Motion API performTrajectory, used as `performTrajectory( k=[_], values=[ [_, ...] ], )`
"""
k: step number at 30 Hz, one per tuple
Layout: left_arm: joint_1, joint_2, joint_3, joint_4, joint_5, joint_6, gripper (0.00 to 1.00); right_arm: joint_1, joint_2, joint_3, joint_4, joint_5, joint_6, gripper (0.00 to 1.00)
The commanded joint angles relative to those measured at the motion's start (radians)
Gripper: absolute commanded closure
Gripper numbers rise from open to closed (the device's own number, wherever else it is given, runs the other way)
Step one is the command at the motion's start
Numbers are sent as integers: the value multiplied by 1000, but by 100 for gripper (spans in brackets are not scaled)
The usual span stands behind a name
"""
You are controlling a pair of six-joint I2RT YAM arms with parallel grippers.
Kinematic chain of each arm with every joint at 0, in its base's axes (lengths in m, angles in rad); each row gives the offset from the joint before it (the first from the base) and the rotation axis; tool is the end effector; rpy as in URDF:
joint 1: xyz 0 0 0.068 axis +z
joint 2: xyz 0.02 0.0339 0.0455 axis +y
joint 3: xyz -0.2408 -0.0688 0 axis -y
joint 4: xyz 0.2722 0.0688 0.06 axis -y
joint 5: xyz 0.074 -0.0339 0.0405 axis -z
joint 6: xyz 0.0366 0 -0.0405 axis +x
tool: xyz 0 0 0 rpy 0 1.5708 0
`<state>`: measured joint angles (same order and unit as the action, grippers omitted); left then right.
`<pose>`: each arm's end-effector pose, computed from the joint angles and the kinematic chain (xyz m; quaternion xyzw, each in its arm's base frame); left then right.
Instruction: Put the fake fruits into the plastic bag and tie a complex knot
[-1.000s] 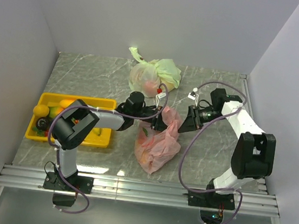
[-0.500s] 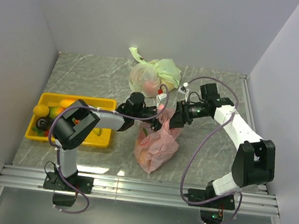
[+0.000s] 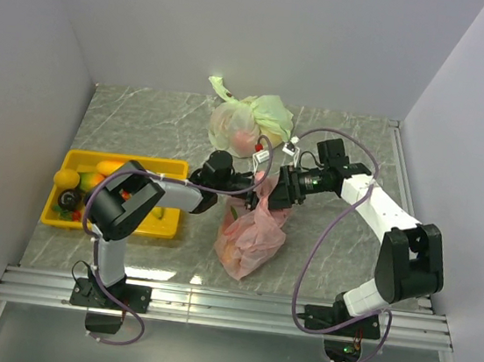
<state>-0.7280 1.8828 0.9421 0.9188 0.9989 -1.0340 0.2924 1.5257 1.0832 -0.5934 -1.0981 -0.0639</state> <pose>0.2756 -0.2868 0.1560 0.2354 0.6712 -0.6914 0.1266 0.3038 0.1255 0.2137 -0.2815 0.7852 0.5257 0.1666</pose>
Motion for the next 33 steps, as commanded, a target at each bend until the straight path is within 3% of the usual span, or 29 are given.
performTrajectory(
  k=[1,6,10,15,21,26,33],
  values=[
    [-16,-13,24,133,-89,-30,100,30,-2,-35,96,-45,62,19],
    [4,-21,27,184,-118,-105,100,14,-18,-40,86,-34,73,17],
    [13,1,66,267,-134,-198,100,16,-42,-84,229,-3,139,17],
    [4,3,87,197,-212,-212,100,30,-29,-89,420,21,300,17],
    [25,-1,70,140,-270,-254,100,57,-67,-166,566,61,384,13],
    [29,-7,75,180,-258,-238,100,62,-85,-128,413,90,285,4],
    [27,-33,43,210,-230,-219,100,-9,-108,75,-72,101,-57,3]
  ],
)
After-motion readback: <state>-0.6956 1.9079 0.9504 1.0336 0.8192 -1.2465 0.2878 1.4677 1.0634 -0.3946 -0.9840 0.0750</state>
